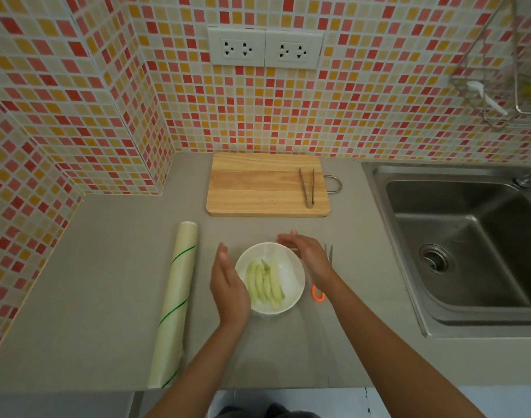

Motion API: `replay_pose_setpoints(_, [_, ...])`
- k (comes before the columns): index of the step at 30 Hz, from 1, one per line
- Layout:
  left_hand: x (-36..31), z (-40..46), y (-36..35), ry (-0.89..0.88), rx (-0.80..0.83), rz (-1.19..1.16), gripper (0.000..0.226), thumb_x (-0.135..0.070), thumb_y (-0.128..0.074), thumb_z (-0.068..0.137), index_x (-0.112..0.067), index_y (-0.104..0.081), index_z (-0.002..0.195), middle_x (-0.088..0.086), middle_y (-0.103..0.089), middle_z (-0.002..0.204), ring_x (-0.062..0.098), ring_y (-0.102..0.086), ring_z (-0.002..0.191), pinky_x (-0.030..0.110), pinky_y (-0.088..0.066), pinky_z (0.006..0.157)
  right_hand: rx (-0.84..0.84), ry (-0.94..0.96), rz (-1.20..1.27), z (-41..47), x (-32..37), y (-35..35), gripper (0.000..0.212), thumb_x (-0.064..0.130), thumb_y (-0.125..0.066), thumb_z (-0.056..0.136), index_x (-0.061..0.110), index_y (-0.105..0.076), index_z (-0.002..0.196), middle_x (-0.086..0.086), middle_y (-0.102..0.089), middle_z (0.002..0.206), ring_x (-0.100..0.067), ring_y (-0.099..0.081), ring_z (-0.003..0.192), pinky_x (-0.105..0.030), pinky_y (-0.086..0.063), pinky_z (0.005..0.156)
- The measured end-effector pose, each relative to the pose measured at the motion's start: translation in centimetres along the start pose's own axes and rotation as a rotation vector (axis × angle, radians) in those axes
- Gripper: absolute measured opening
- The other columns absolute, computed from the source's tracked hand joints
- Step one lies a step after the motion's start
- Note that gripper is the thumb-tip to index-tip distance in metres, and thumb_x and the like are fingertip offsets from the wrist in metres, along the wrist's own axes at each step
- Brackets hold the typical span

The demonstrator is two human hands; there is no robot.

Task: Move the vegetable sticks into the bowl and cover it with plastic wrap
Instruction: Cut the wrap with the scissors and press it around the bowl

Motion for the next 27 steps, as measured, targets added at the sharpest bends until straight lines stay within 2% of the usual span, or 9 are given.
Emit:
replay_pose_setpoints(2, [0.7,-1.9,-0.8,0.072,0.017,-0.003,0.047,-0.036,-0.027,0.103,-0.016,-0.043,0.142,0.002,-0.049,0.145,0.011,-0.044,0.133,0.021,-0.032,0.108,0.097,-0.052,-0.002,0.0,0.1,-0.4,0.042,0.041,-0.046,0.096,0.011,-0.071,0.109,-0.013,-0.07,0.113,-0.023,-0.066,0.104,-0.035,-0.049,0.093])
replay_pose_setpoints(4, [0.9,-2.0,-1.2,0.061,-0.003,0.039,0.046,-0.033,-0.026,0.103,-0.015,-0.045,0.141,0.002,-0.05,0.144,0.008,-0.044,0.129,0.015,-0.031,0.101,0.175,-0.087,-0.032,0.2,-0.2,-0.7,0.041,0.045,-0.046,0.095,0.016,-0.071,0.11,-0.009,-0.071,0.112,-0.023,-0.066,0.106,-0.036,-0.049,0.093])
replay_pose_setpoints(8, [0.8,0.0,-1.1,-0.018,0.082,0.13,0.045,-0.033,-0.026,0.103,-0.018,-0.052,0.137,-0.003,-0.056,0.138,0.006,-0.048,0.125,0.011,-0.032,0.098,0.173,-0.141,-0.072,0.6,-0.7,-0.8,0.034,0.048,-0.047,0.094,0.025,-0.072,0.095,0.014,-0.071,0.095,-0.004,-0.065,0.096,-0.015,-0.046,0.076])
replay_pose_setpoints(10, [0.9,0.7,-0.9,-0.052,0.151,0.148,0.043,-0.033,-0.027,0.103,-0.019,-0.054,0.135,-0.006,-0.057,0.135,0.001,-0.048,0.122,-0.001,-0.03,0.093,0.172,-0.168,-0.054,0.7,-1.3,-0.8,0.039,0.05,-0.044,0.095,0.024,-0.074,0.09,0.014,-0.074,0.088,0.003,-0.068,0.085,-0.01,-0.048,0.065])
replay_pose_setpoints(12, [1.1,1.4,-0.7,-0.078,0.213,0.17,0.042,-0.031,-0.028,0.103,-0.021,-0.054,0.134,-0.007,-0.057,0.134,-0.002,-0.047,0.12,-0.007,-0.028,0.089,0.178,-0.164,-0.046,0.8,-2.0,-0.7,0.042,0.048,-0.043,0.095,0.02,-0.075,0.092,0.01,-0.075,0.091,0.0,-0.07,0.085,-0.011,-0.051,0.066])
replay_pose_setpoints(15, [1.1,2.8,-0.5,-0.073,0.337,0.184,0.04,-0.031,-0.03,0.103,-0.022,-0.053,0.135,-0.006,-0.056,0.136,-0.001,-0.048,0.123,0.003,-0.031,0.096,0.134,-0.118,-0.02,0.9,-2.4,-0.4,0.045,0.038,-0.045,0.097,0.0,-0.069,0.102,-0.011,-0.07,0.102,-0.021,-0.066,0.095,-0.032,-0.048,0.084])
replay_pose_setpoints(19, [0.6,3.9,-0.4,-0.064,0.507,0.188,0.041,-0.037,-0.03,0.102,-0.027,-0.052,0.135,-0.005,-0.058,0.135,0.007,-0.051,0.125,0.019,-0.036,0.104,0.116,-0.099,0.098,0.7,-2.6,-0.3,0.032,0.022,-0.046,0.095,0.004,-0.068,0.11,-0.016,-0.067,0.113,-0.028,-0.063,0.102,-0.04,-0.049,0.09])
replay_pose_setpoints(23, [0.2,4.4,-0.4,-0.072,0.617,0.218,0.042,-0.042,-0.03,0.101,-0.032,-0.051,0.136,-0.004,-0.059,0.133,0.008,-0.051,0.125,0.026,-0.037,0.109,0.159,-0.12,0.093,0.3,-2.8,-0.6,0.035,0.035,-0.042,0.097,0.023,-0.064,0.121,0.002,-0.064,0.124,-0.014,-0.061,0.111,-0.028,-0.048,0.09])
replay_pose_setpoints(27, [0.0,4.8,-0.5,-0.083,0.708,0.254,0.043,-0.044,-0.029,0.101,-0.033,-0.049,0.138,-0.008,-0.058,0.136,0.004,-0.048,0.128,0.024,-0.034,0.111,0.232,-0.195,0.05,0.0,-2.3,-0.3,0.043,0.052,-0.047,0.092,0.022,-0.07,0.112,-0.008,-0.072,0.112,-0.024,-0.067,0.106,-0.04,-0.05,0.095])
Point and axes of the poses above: each hand's wrist, its own z-axis towards the middle knuckle, its own y-axis out of the back of the hand, x = y × z, the point moved 1 cm from there along z, towards the middle knuckle
